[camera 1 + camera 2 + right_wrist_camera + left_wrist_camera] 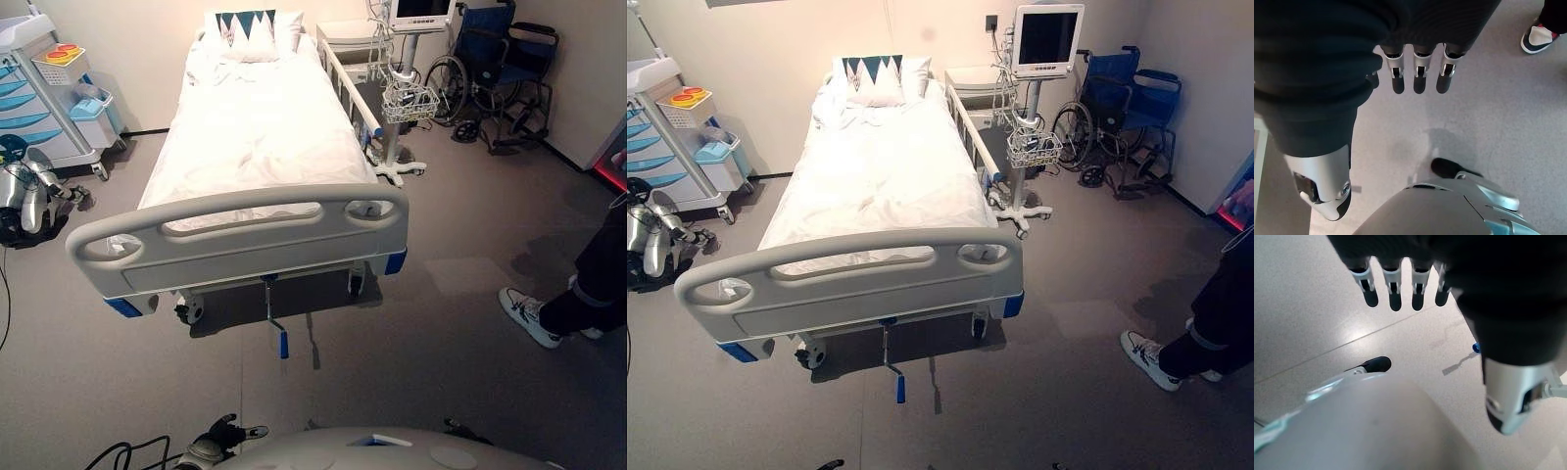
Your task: Raise the hospital bed
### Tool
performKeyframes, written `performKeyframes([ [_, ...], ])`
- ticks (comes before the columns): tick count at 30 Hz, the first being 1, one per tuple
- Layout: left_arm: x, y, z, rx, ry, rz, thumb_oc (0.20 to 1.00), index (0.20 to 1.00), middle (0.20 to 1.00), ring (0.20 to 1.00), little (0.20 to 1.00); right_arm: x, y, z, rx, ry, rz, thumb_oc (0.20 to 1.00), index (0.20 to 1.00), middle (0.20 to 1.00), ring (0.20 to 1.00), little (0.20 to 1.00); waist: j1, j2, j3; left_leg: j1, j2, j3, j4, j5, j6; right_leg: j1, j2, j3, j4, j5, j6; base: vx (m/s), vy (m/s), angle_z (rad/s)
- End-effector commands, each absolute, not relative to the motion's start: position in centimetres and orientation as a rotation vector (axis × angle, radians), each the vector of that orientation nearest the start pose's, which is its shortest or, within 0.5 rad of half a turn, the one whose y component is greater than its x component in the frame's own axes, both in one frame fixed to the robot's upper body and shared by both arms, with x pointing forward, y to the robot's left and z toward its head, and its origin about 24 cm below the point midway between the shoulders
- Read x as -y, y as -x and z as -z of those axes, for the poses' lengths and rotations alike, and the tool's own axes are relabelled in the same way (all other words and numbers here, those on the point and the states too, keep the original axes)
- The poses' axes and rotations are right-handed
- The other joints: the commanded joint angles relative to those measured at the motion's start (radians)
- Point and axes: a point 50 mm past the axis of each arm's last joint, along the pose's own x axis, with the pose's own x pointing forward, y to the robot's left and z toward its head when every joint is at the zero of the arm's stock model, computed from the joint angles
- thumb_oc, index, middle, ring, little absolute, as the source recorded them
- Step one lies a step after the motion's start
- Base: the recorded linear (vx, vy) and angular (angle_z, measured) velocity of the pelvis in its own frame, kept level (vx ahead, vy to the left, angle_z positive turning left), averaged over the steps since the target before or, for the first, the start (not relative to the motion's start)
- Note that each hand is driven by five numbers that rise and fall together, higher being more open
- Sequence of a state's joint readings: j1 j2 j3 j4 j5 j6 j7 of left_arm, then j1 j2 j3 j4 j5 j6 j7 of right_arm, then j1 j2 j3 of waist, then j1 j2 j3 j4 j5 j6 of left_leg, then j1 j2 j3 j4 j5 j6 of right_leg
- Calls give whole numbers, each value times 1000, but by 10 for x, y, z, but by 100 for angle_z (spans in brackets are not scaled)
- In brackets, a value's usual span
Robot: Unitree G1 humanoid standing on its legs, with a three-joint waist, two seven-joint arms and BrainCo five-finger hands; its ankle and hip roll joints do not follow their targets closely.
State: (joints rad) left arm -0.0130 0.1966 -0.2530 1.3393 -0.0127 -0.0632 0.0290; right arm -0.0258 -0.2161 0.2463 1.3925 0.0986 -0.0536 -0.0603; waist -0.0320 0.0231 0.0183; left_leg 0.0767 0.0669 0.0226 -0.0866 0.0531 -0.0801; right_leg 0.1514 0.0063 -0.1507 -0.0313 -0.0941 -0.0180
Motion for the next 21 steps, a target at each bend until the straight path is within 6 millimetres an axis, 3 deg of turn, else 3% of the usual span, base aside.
performKeyframes([
  [1,-202,-95,168,-1241,-341,92,1000,1000,1000,1000,1000,223,-87,167,-1280,314,40,1000,1000,1000,1000,1000,41,-63,18,57,-63,16,7,-72,72,-49,-65,27,-22,145,116,0,0,0],
  [21,-206,-88,170,-1271,-273,9,1000,1000,1000,1000,1000,225,-87,166,-1278,302,58,1000,1000,1000,1000,1000,42,-69,28,48,-66,14,4,-66,73,-59,-65,31,-27,154,118,0,0,0],
])
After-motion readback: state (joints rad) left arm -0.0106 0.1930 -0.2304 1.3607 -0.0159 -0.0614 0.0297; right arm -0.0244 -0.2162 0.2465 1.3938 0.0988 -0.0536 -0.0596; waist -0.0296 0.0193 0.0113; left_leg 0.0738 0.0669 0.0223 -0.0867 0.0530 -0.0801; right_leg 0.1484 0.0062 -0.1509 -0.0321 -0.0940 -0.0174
